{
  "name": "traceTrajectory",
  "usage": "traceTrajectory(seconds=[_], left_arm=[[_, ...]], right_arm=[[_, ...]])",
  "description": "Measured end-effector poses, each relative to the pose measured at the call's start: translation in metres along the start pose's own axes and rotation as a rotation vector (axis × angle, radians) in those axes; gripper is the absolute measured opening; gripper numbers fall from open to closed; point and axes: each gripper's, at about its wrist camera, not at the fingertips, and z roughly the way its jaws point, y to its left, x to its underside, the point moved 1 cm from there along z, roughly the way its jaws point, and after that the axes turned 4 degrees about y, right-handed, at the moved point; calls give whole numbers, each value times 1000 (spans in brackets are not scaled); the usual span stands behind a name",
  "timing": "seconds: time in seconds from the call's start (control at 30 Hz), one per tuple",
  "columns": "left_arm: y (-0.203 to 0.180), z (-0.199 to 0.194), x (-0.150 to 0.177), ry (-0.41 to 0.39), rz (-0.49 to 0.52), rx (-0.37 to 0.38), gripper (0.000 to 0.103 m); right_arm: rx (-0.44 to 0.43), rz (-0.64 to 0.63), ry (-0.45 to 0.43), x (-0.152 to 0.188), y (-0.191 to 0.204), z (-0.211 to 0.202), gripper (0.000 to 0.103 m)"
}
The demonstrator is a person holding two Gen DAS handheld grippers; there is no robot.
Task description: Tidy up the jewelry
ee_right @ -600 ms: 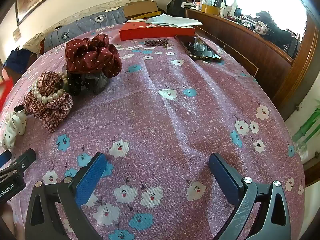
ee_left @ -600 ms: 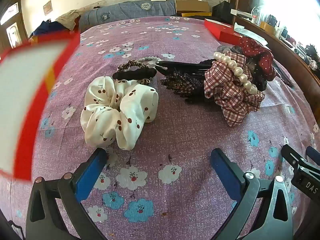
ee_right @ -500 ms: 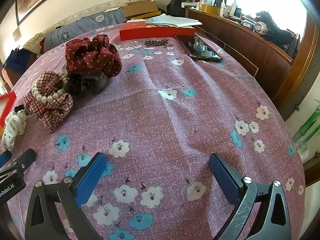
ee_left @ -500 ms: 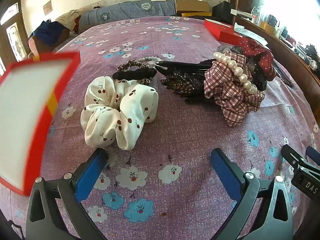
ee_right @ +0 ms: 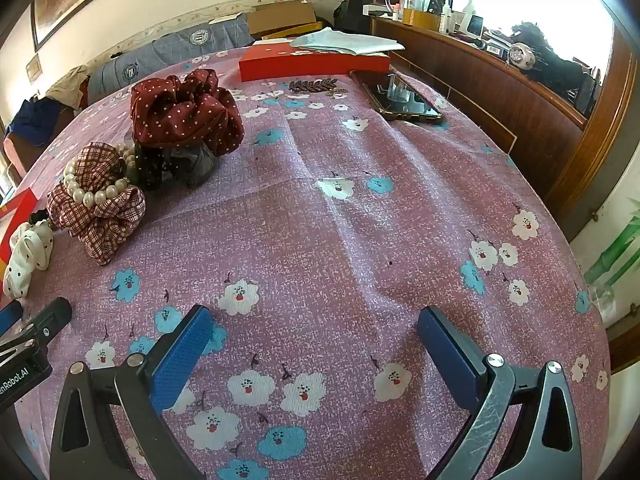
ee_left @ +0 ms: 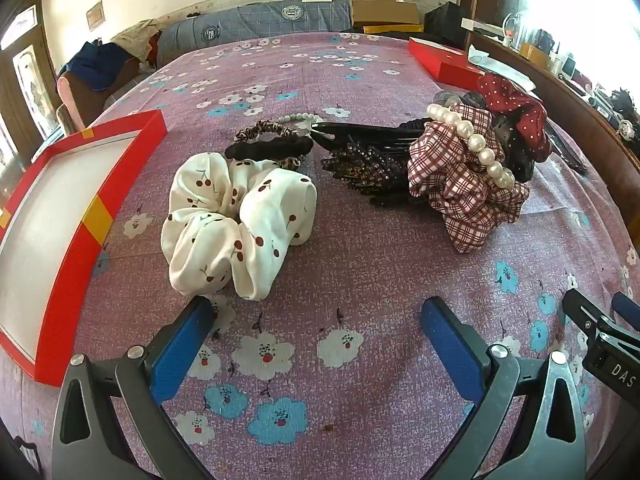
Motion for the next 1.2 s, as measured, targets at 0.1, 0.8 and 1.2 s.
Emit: traceTrajectory(seconds=[0.1, 0.8, 1.2], left_arm=[[0, 0, 0, 0, 0, 0, 103], [0, 0, 0, 6, 13, 3, 103], [24, -59, 18, 130, 12, 3, 103]], right_arm=[[0, 0, 0, 0, 0, 0, 103], [0, 0, 0, 0, 0, 0, 103], [7, 6, 104, 2, -3, -9, 101]])
